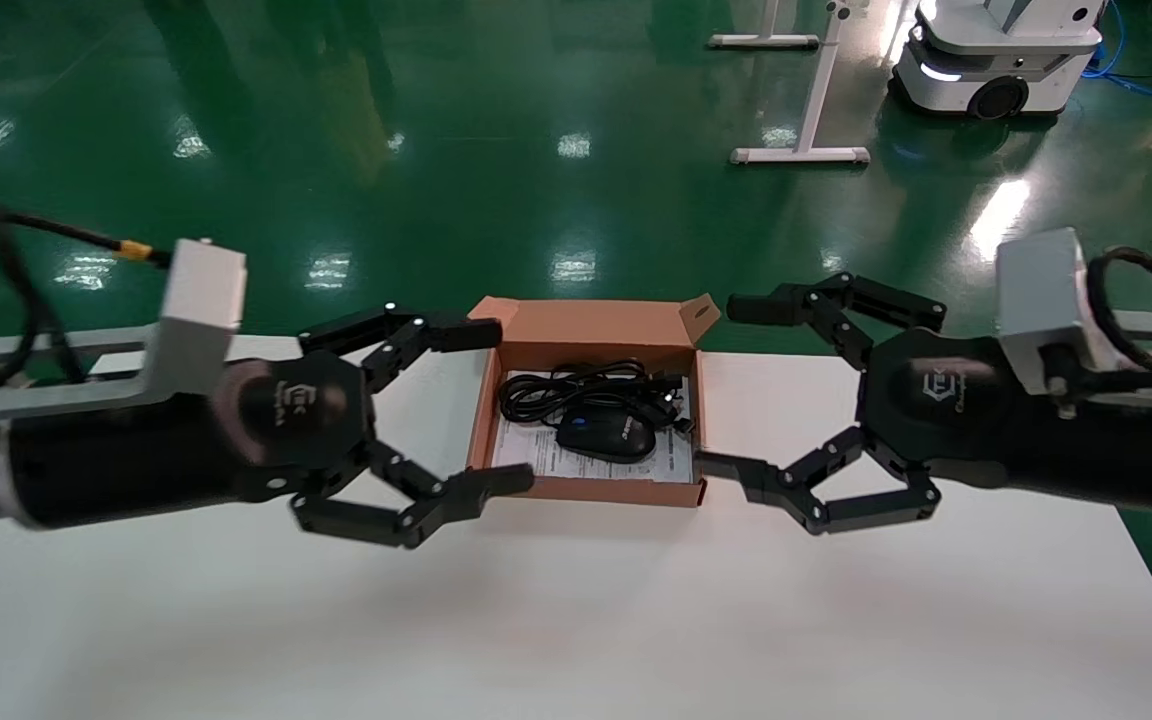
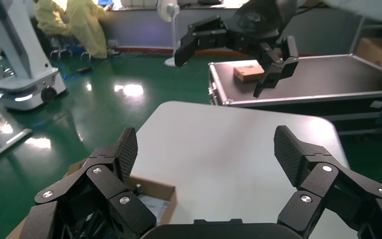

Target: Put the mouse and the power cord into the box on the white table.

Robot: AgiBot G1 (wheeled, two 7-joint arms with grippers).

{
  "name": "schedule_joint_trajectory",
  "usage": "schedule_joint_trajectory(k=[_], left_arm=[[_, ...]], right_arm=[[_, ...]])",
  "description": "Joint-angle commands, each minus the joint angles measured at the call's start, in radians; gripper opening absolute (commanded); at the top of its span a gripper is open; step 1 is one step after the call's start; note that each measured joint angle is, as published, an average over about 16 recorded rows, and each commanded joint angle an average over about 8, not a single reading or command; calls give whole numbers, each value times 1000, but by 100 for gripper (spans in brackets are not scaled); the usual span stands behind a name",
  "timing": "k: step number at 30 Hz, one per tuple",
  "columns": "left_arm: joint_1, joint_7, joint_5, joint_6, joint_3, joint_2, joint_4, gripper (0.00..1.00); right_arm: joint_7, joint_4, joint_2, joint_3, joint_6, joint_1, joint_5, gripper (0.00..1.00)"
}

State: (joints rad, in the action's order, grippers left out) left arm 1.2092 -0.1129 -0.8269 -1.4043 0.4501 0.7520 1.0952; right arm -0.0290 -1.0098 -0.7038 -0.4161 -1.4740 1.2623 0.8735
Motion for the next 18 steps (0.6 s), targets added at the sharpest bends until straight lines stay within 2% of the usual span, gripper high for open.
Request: schedule_joint_trajectory(k=[1,11,18], left_arm=[[-24,-13,17,-16,-30,-25,33,100],[-128,-70,92,-87,-163,-134,180,100],[-147,-75,105,-99,-188,-152,209,100]], right_arm=[[33,-42,14,21,-3,-29,-22,100],[192,-243,82,121,-19,-166,-126,100],[241,-320,109,161,-26,-220,-171,100]])
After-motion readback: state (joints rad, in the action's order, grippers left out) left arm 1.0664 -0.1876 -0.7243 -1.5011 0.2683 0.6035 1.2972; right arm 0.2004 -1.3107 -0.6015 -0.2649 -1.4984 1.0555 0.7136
